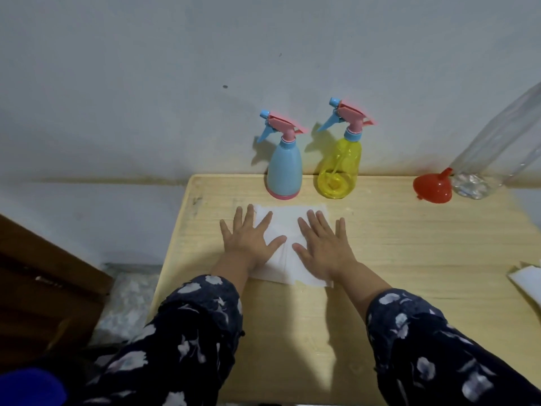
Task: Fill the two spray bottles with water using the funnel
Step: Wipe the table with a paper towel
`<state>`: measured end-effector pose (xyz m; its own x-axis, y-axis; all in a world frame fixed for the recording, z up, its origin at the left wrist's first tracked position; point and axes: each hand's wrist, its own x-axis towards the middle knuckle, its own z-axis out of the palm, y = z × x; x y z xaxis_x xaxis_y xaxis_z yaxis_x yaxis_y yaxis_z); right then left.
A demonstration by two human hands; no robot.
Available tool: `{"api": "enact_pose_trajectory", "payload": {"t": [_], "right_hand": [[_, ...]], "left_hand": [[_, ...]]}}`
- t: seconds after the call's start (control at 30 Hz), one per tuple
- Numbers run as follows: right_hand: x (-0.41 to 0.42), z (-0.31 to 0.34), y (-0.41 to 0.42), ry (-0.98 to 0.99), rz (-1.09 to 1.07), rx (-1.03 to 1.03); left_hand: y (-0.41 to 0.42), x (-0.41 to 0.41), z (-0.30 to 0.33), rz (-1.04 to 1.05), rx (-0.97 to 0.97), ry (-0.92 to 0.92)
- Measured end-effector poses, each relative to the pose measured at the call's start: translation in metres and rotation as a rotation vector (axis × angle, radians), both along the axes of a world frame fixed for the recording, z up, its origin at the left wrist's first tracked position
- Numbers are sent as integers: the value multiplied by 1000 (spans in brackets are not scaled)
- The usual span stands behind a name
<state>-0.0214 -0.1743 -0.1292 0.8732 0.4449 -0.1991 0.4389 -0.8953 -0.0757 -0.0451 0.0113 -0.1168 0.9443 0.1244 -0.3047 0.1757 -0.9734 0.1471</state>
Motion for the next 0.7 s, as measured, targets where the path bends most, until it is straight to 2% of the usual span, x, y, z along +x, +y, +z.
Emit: {"api": "enact_pose_trajectory", "payload": {"t": [0.23,0.4,0.57,0.7], "right_hand": [[24,2,2,9,-11,-27],[24,5,2,-95,17,37],[34,-5,-5,-20,41,-2],[34,-10,-5,-23,43,19]], "left_hand": [[14,10,-3,-83,107,-26],[6,12,-8,-196,95,-181],[17,15,-17,-222,59,-86],[29,18,-21,-300,113,-107]]}}
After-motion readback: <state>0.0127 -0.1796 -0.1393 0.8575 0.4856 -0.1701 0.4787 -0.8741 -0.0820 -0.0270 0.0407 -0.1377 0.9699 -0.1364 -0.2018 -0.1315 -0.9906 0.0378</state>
